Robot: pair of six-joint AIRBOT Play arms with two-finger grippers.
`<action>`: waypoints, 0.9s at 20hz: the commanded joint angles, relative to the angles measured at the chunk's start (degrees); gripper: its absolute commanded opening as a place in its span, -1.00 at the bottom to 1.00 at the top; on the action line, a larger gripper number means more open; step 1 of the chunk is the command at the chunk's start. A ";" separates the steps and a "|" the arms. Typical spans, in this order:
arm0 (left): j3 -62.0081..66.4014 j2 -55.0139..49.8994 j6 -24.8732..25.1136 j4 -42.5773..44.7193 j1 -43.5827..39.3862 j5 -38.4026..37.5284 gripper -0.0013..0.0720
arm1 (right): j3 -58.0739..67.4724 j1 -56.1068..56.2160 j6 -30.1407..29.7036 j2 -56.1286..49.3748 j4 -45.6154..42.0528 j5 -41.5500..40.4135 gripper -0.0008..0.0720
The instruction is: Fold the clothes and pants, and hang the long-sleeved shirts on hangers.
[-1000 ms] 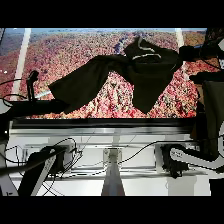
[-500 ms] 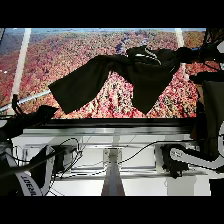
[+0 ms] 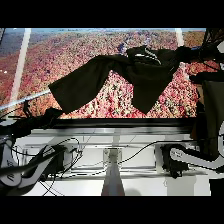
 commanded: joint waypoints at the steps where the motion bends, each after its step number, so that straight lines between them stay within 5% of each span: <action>1: -0.11 -5.35 3.58 -3.04 -0.76 6.32 0.80 | 0.00 -0.04 0.00 0.04 0.37 -0.07 -0.91; 3: -0.11 -7.41 7.41 -5.29 -2.40 6.16 0.48 | 0.00 -0.04 0.00 0.04 0.37 -0.09 -0.91; 7: -0.09 -9.75 9.33 -6.60 -10.91 11.61 0.48 | 0.00 -0.04 0.02 0.04 0.37 -0.07 -0.91; 8: -0.07 -9.79 9.35 -8.92 -12.98 14.01 0.28 | 0.00 -0.04 0.02 0.04 0.37 -0.07 -0.91; 11: 1.73 -9.77 11.15 -17.86 -16.90 19.37 -0.90 | 0.00 -0.04 0.02 0.09 0.37 -0.11 -0.91; 18: 27.41 -9.79 9.20 -30.18 -17.49 21.57 -0.92 | 8.83 -0.07 2.25 0.11 0.28 -11.34 -0.91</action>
